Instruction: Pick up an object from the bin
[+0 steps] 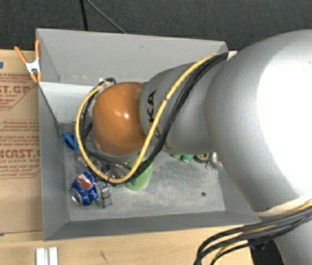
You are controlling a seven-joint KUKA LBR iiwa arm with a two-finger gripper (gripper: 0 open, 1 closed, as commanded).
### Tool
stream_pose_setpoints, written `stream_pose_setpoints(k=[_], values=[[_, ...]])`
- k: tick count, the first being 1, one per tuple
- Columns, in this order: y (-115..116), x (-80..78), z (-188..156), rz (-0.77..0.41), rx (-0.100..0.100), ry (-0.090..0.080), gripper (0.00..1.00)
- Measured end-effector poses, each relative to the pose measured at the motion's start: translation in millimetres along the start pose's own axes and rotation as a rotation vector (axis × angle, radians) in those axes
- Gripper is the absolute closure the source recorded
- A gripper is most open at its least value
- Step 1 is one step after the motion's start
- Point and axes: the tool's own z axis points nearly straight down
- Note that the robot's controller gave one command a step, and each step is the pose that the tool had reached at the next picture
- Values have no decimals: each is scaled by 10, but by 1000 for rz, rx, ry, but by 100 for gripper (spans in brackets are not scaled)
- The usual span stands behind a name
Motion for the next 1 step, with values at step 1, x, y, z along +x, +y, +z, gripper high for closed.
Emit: stream_pose_setpoints(k=[1], values=[[8, 103, 12, 98, 3, 3, 0]])
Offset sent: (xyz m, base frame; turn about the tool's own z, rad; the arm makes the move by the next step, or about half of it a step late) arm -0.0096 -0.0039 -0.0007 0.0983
